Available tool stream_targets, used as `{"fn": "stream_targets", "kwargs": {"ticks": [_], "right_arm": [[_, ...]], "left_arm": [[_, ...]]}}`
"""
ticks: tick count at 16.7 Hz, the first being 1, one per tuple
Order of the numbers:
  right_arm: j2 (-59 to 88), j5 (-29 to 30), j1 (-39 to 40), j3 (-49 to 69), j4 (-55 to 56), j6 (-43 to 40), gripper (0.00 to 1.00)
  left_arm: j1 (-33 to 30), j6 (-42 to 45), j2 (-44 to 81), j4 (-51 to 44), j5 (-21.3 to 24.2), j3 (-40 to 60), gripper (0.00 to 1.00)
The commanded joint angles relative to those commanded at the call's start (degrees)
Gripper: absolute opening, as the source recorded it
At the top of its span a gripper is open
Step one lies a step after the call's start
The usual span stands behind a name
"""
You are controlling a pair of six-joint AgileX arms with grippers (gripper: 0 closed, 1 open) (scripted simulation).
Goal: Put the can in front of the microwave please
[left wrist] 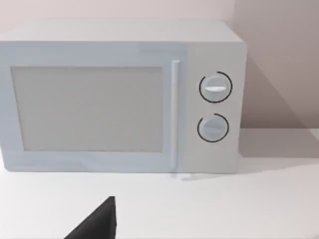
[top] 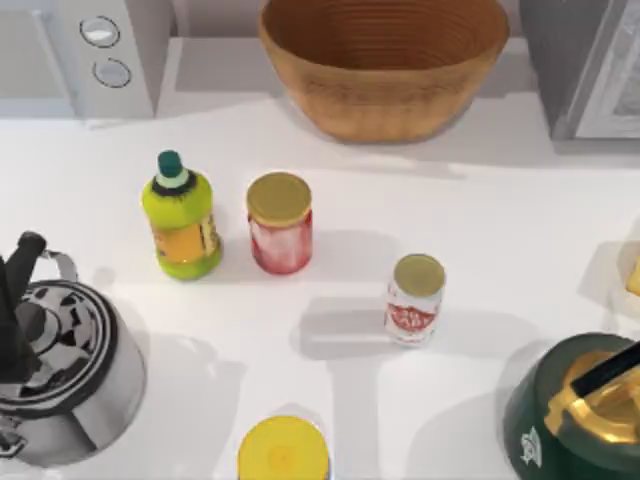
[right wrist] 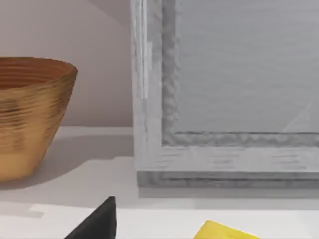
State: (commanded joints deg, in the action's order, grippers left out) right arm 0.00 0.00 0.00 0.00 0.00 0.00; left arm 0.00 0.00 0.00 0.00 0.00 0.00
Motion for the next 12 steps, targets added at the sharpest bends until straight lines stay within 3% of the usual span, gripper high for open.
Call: {"fn": "stream_targets", "kwargs": {"ticks": [6, 12], "right_arm": [[0.0, 0.0, 0.0, 0.0, 0.0, 0.0, 1.00], [0.0, 0.0, 0.0, 0.0, 0.0, 0.0, 1.00]], "left_arm": [[-2.7, 0.0, 4.9, -3.6, 0.6, 5.2, 1.00], [-12.6, -0.3, 27.9, -19.5, 2.3, 26.1, 1.00]]}}
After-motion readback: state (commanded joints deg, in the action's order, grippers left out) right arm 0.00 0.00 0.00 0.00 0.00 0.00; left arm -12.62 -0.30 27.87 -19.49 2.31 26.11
